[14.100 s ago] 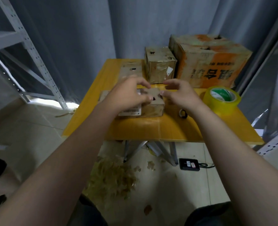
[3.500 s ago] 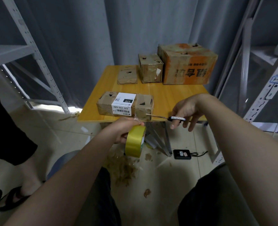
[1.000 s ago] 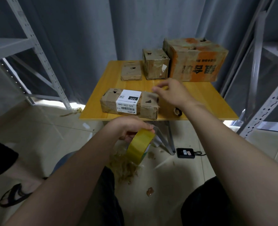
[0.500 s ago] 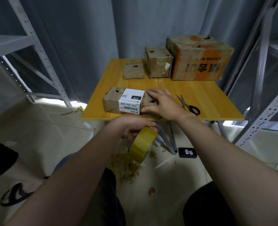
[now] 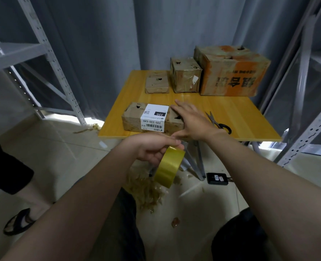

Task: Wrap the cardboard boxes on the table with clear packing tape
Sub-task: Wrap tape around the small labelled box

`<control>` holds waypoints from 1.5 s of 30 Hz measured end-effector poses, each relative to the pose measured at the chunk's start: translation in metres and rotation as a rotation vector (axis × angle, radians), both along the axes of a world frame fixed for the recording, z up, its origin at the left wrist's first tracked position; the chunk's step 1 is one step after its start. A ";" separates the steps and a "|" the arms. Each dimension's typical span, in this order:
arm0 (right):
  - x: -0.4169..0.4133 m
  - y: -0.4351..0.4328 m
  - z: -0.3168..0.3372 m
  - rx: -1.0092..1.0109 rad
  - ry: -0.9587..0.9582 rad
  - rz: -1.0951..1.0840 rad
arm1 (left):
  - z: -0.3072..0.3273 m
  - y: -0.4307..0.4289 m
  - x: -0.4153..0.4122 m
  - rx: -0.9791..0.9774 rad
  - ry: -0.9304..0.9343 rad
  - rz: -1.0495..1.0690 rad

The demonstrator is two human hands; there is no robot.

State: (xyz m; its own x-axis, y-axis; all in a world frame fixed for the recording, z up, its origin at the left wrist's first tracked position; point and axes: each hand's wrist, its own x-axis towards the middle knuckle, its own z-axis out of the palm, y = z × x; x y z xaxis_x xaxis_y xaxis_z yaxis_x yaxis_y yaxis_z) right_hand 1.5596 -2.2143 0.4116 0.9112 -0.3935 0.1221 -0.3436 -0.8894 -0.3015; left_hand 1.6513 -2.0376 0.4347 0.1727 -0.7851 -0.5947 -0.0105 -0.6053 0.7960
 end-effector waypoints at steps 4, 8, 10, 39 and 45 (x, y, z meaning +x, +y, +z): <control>-0.005 0.009 0.012 0.011 -0.128 -0.096 | 0.014 0.011 0.001 -0.070 0.021 0.047; -0.008 0.019 0.031 0.263 -0.343 -0.052 | 0.032 0.019 0.002 -0.131 0.040 0.112; -0.012 0.023 0.042 0.450 -0.305 0.123 | 0.042 0.020 0.002 -0.156 0.039 0.148; -0.012 0.009 0.106 0.463 -0.763 -0.073 | 0.078 -0.007 -0.026 -0.409 0.047 0.239; -0.007 0.000 0.101 0.559 -0.719 -0.167 | 0.058 0.004 -0.023 -0.204 -0.093 0.149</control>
State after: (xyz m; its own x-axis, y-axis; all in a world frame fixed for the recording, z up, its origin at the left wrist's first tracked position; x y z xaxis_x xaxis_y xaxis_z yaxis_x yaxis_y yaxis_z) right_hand 1.5530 -2.2145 0.5122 0.6161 -0.6847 0.3893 -0.0177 -0.5062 -0.8623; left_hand 1.6283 -2.0340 0.4925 0.3417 -0.8489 -0.4034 -0.0123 -0.4332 0.9012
